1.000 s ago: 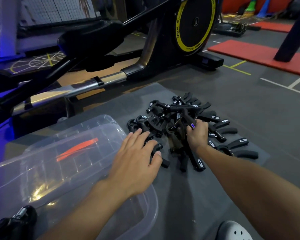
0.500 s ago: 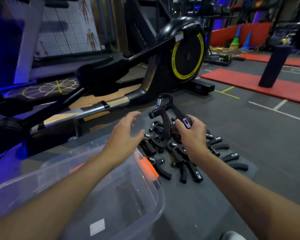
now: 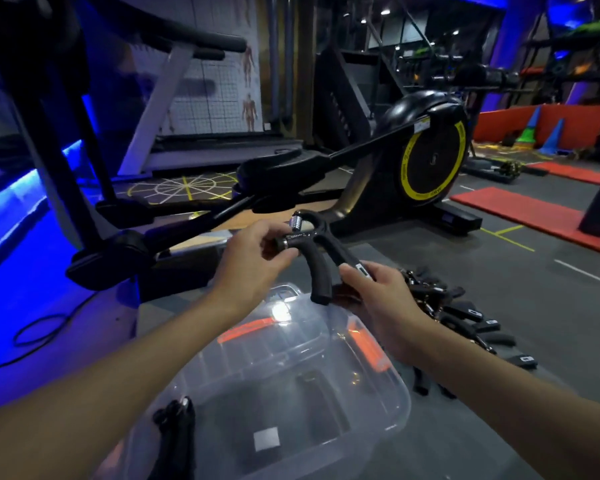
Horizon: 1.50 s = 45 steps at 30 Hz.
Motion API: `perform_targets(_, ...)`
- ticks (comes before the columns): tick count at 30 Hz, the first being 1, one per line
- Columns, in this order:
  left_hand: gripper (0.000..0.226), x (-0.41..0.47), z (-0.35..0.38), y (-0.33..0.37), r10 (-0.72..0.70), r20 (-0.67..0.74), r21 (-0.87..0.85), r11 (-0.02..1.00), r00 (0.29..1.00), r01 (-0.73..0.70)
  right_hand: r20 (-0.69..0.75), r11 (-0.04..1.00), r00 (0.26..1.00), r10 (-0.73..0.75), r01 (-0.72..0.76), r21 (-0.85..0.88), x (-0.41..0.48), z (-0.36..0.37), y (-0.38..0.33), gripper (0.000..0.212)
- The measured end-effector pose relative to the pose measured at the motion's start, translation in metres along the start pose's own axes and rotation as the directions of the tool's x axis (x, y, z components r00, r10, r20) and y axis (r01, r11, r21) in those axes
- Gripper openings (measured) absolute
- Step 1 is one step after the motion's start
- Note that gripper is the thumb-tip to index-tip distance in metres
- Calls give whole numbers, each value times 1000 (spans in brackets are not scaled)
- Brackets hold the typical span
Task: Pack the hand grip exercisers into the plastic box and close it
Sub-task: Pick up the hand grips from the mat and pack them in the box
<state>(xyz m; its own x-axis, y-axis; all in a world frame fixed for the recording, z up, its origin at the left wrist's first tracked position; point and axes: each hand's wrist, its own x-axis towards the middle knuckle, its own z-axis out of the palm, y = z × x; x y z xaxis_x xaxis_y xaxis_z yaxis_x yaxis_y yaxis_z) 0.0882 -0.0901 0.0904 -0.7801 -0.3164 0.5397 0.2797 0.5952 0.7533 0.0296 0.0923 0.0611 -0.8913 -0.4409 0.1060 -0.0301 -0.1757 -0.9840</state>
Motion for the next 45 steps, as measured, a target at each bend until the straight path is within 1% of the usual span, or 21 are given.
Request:
perform_targets(1,26,-2,-11,-3,0,-24,7,1000,1000,0,40,994,999,12,-7,-105,1,6,1,24)
perform_targets(3,29,-7,-30,-11,11,-54,37,999,998,-9,130,937,991,-7,52,-345,1,15,0,25)
perform_targets(4,30,-10,-39,-15,25,-56,60,998,998,-21,180,888,984,-8,90,-451,0,17,-2,38)
perform_targets(6,30,-15,-54,-23,60,-21,122,991,998,-57,310,768,951,0,199,-609,-1,22,-4,83)
perform_targets(7,30,-17,-59,-26,81,13,162,983,997,-82,379,727,925,9,254,-638,-2,27,-5,99)
perform_targets(8,31,-18,-63,-28,100,50,202,973,994,-108,439,707,898,23,296,-642,-1,33,-3,109)
perform_targets(11,33,-22,-71,-32,107,118,254,958,987,-134,544,655,837,60,378,-655,3,56,6,123)
perform_targets(14,29,-23,-75,-39,94,115,245,962,989,-120,580,595,814,29,453,-664,10,78,16,125)
perform_targets(17,27,-26,-83,-50,54,85,254,964,995,-74,585,582,810,41,457,-673,17,94,25,123)
perform_targets(19,25,-29,-91,-56,12,100,269,962,995,-39,605,601,793,79,446,-663,21,102,31,121)
perform_targets(22,25,-35,-101,-66,-17,132,311,950,991,-25,639,631,751,166,417,-654,25,112,41,119)
perform_targets(24,25,-40,-106,-75,-45,150,334,943,988,-7,657,674,719,226,372,-638,26,118,47,116)
perform_targets(29,20,-56,-118,-98,-117,206,375,926,972,32,689,736,636,347,270,-620,27,134,68,112)
perform_targets(31,19,-63,-123,-109,-142,233,396,918,962,40,688,755,627,365,233,-613,25,142,82,111)
perform_targets(34,24,-73,-129,-131,-167,315,494,869,934,-12,659,789,640,396,129,-600,18,152,117,108)
perform_targets(36,37,-79,-133,-143,-198,342,599,799,919,-52,641,785,638,427,90,-613,11,155,143,109)
perform_targets(38,51,-85,-136,-149,-266,317,682,731,911,-24,629,762,628,459,87,-642,7,156,167,107)
perform_targets(40,59,-91,-137,-155,-328,290,719,695,899,22,623,745,607,494,74,-663,4,156,185,102)
perform_targets(42,56,-100,-136,-161,-372,295,738,674,880,38,614,733,593,521,58,-678,3,156,201,103)
perform_targets(45,51,-111,-134,-169,-416,301,715,694,858,86,615,734,577,538,39,-679,3,158,220,108)
